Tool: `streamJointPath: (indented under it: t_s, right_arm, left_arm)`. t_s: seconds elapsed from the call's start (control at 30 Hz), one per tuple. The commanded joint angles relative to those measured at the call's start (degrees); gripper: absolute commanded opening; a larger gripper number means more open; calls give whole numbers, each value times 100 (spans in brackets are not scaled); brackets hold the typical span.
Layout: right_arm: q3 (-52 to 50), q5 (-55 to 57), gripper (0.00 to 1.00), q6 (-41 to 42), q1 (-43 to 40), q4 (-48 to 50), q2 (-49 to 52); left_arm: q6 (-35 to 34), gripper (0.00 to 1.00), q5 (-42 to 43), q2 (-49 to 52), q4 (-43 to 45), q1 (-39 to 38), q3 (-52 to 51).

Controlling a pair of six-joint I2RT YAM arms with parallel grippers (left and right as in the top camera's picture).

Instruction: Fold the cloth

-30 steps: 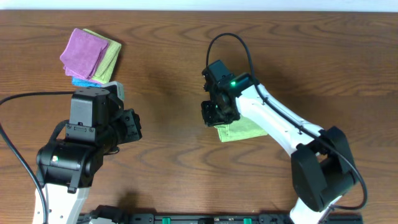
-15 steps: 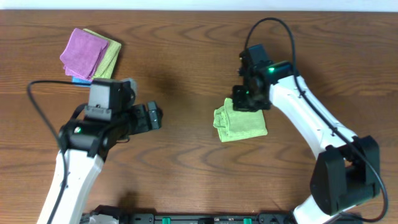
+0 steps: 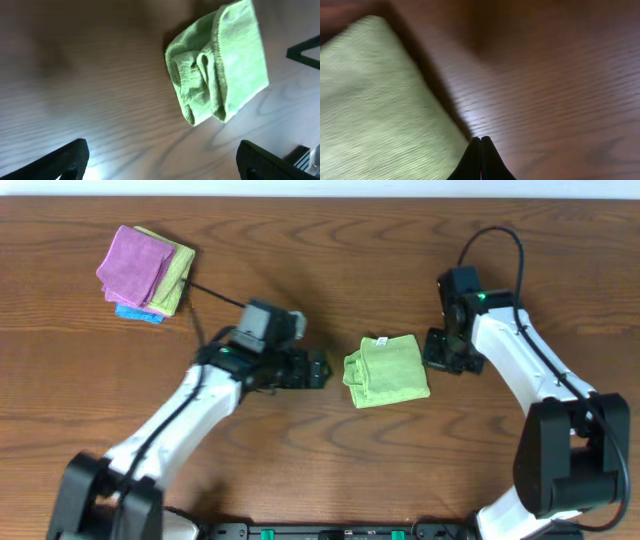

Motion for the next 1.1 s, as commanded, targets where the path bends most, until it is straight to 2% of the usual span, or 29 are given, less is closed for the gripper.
streamJointPath:
  t_s: [0.0, 0.27, 0.77, 1.07]
  right_arm:
    - [-210, 55, 2, 127, -42, 179, 17]
    - [-472, -15, 2, 127, 44, 833, 22]
    - [-457, -1069, 2, 173, 564, 1329, 461]
    - [-452, -1139, 2, 170, 767, 1320, 461]
  left_arm:
    - [-426, 95, 48, 428, 310, -81, -42]
    - [-868, 95, 673, 1093, 1193, -138, -42]
    - [-1113, 95, 619, 1185, 1523, -437, -42]
    - [-1150, 95, 621, 1285, 1528, -468, -44]
